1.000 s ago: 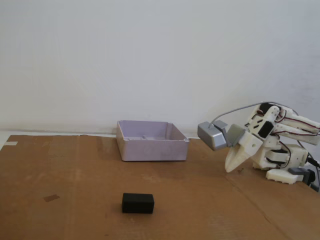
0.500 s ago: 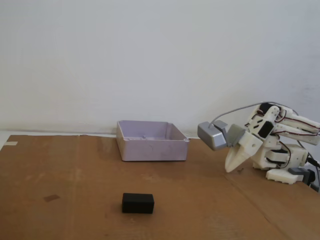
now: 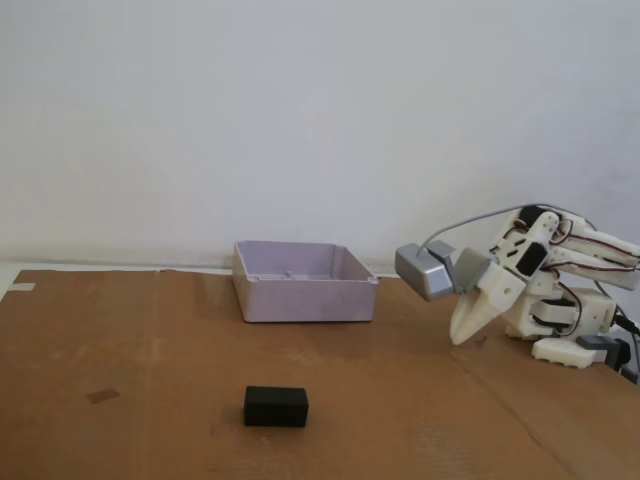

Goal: Grasp a block and put it in the box.

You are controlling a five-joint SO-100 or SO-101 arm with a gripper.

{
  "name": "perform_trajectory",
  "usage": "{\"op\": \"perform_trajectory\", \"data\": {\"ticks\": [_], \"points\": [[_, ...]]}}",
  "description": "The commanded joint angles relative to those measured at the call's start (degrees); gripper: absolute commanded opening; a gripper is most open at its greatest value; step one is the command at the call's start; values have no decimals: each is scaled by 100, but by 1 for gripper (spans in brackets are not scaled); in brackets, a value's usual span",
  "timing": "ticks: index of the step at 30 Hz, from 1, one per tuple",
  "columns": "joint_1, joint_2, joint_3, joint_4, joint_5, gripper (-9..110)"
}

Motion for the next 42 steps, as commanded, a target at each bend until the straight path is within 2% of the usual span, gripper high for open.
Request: {"op": "perform_trajectory", "data": {"ticks": [1,14,21,34,42], "points": [[18,-18,255,404,70,0],[0,-70,220,264,79,0],[0,-176,220,-791,26,0],[-18,-2021,-914,-2514,18,0],[-18,-2672,-1793,-2918,18,0]]}}
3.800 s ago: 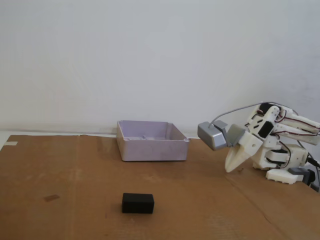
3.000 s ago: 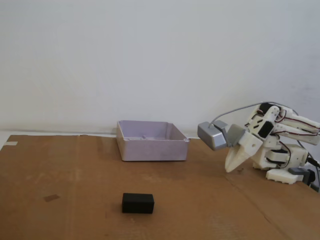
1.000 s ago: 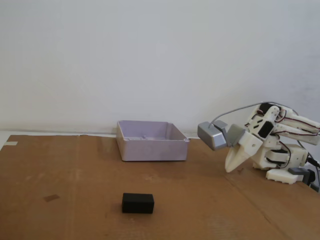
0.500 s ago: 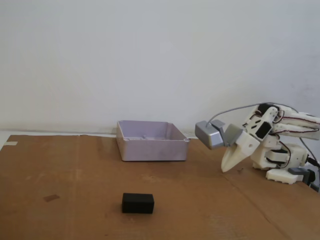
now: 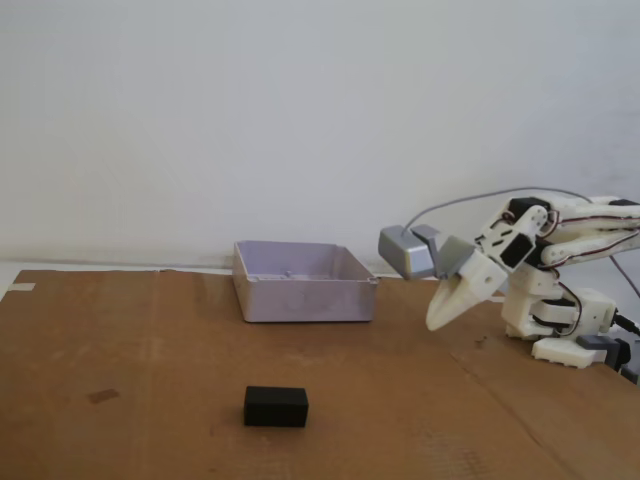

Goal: Grasp a block and put it in the box.

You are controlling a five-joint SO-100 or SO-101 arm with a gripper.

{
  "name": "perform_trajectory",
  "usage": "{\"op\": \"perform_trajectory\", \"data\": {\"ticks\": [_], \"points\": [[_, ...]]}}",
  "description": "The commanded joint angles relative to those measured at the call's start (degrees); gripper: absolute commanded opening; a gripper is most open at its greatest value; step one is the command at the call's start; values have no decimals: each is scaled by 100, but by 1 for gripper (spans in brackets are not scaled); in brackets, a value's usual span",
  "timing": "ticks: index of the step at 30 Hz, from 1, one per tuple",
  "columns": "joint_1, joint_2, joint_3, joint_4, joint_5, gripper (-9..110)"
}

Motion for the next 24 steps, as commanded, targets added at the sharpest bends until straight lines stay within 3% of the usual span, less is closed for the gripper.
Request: {"op": "perform_trajectory", "data": {"ticks": [1,24], "points": [[-18,-229,-1011,-343,-44,0],[-773,-3173,-3489,-1916,-35,0]]}}
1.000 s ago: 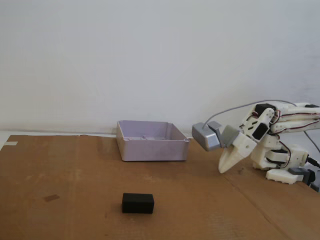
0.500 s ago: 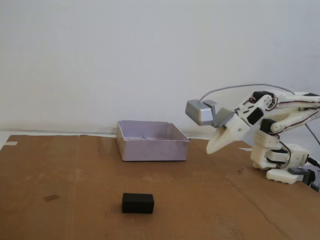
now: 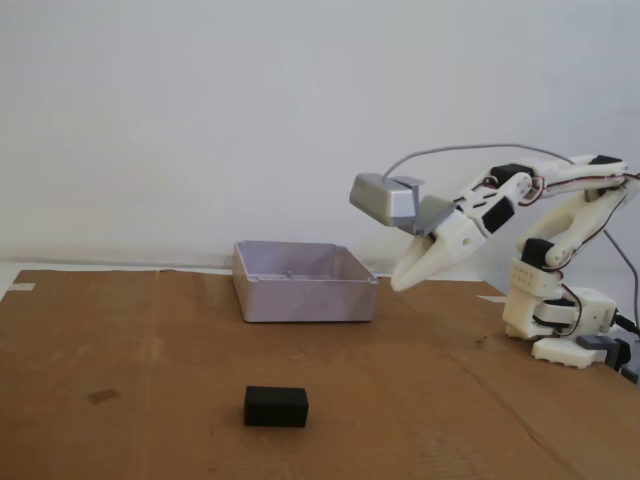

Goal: Grasp a block and put it in the box.

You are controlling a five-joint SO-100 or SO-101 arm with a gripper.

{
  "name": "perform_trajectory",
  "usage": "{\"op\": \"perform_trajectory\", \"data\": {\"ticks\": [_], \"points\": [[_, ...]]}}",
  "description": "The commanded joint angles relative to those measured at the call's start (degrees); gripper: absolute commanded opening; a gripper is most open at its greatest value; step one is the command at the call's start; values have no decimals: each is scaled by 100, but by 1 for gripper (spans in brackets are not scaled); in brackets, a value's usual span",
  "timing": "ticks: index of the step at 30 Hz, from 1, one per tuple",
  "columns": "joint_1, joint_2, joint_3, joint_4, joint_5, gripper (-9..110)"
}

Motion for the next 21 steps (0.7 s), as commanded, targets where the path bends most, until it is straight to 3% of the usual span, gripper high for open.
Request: {"op": "perform_trajectory", "data": {"ticks": [1,21], "points": [[-105,-220,-1002,-334,-35,0],[-439,-2057,-2848,-334,-35,0]]}}
